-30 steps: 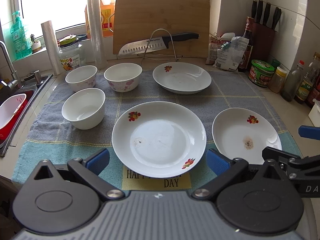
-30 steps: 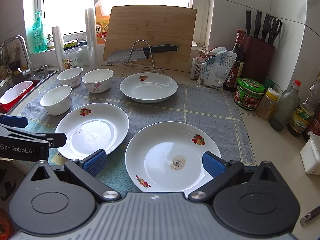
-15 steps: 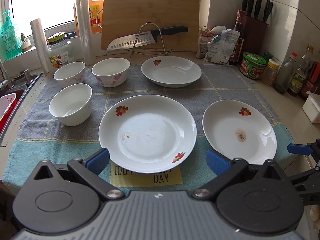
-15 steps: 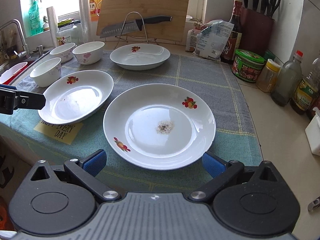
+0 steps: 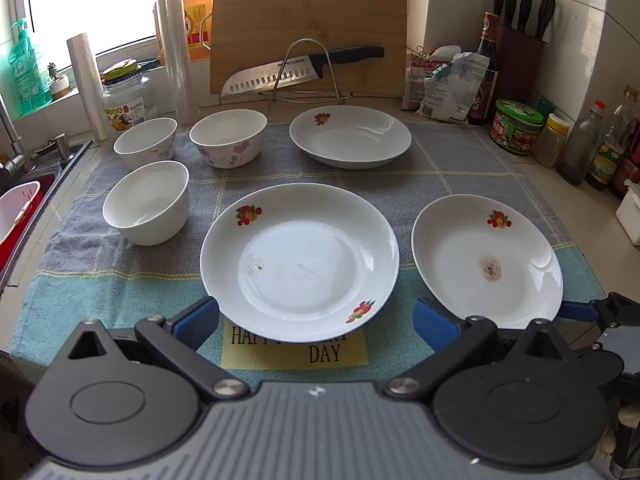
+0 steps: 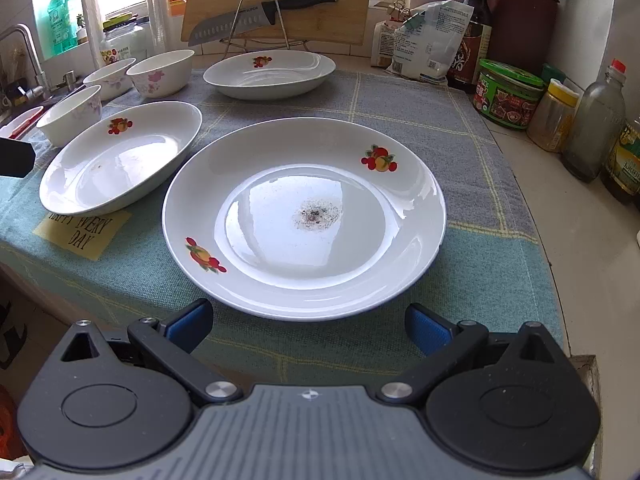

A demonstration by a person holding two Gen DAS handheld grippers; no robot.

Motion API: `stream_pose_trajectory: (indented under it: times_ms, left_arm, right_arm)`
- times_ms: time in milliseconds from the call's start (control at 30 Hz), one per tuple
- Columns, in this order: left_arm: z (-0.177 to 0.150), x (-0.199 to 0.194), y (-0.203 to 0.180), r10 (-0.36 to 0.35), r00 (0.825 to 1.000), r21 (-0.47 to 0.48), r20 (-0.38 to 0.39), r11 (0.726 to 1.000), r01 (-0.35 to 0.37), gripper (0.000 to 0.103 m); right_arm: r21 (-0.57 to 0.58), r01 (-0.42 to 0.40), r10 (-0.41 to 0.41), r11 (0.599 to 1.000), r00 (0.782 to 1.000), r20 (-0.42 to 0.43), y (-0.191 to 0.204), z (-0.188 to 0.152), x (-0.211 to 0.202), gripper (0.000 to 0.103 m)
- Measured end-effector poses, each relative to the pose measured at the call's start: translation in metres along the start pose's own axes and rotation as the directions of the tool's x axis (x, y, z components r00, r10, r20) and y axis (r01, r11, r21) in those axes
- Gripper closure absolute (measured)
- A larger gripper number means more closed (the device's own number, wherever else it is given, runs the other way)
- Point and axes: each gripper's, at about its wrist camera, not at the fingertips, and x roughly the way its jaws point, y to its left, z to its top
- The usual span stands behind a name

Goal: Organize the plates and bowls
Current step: 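Move the left tool to the brown-stained plate and close on its rim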

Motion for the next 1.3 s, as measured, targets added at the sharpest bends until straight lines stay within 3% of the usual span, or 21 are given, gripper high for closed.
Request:
stream_pose_trajectory:
  times_ms: [233, 500, 700, 867, 1133, 1300]
  left_arm:
    - [0.003, 0.007, -0.008, -0.018, 1.0, 0.001, 0.008, 1.0, 0.018, 0.001]
    - [0.018, 0.016, -0.023, -0.194, 0.981, 0.026, -0.002, 0.981, 0.194, 0.001]
    - [0.039, 0.039, -0.037, -0.241, 0.967, 0.102, -0.085, 0.963, 0.249, 0.001]
    - [0.055, 0.063, -0.043, -0.304, 0.946, 0.167, -0.115, 0.933, 0.32, 0.001]
    - [0.085, 0.104, -0.06, -0.391, 0.907, 0.283, -0.155, 0.862, 0.42, 0.001]
    - [0.095, 0.122, -0.08, -0.418, 0.884, 0.404, -0.208, 0.786, 0.467, 0.001]
  right_arm:
    - [-0.013, -0.004, 0.004, 1.0, 1.0, 0.026, -0.006, 0.0, 0.01, 0.0]
    - [-0.075, -0.046, 0.051, 0.996, 0.997, 0.06, -0.008, 0.0, 0.013, 0.0]
    - [-0.085, -0.058, 0.063, 0.995, 0.996, 0.064, -0.01, 0.0, 0.013, 0.0]
    - [-0.081, -0.059, 0.067, 0.995, 0.993, 0.094, -0.011, -0.005, 0.012, 0.0]
    - [-0.072, -0.049, 0.057, 0.996, 0.992, 0.109, -0.01, -0.008, 0.011, 0.0]
    - [-0.065, -0.039, 0.048, 0.997, 0.99, 0.134, -0.008, -0.012, 0.01, 0.0]
